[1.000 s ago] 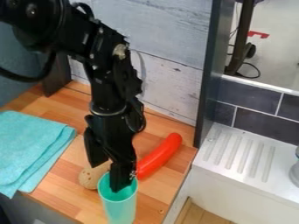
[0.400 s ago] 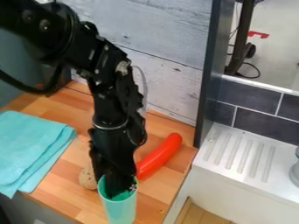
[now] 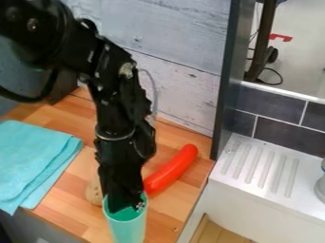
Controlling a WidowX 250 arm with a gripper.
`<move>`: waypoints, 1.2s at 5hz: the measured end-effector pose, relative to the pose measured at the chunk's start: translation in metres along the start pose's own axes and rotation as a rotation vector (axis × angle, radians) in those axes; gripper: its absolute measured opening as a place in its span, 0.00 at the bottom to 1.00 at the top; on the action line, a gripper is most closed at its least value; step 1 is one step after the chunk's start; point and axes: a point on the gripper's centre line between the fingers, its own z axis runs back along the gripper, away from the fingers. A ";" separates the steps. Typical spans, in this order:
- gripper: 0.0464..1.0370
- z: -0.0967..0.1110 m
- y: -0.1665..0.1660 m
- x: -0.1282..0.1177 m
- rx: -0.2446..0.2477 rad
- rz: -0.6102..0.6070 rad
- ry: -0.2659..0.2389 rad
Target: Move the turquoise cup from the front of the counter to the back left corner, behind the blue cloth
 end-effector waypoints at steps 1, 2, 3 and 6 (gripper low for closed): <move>0.05 0.019 0.002 -0.009 -0.010 -0.045 -0.006; 0.05 0.067 0.039 -0.021 0.008 0.047 -0.115; 0.05 0.101 0.083 -0.035 0.069 0.182 -0.192; 0.05 0.085 0.199 -0.012 0.162 0.386 -0.201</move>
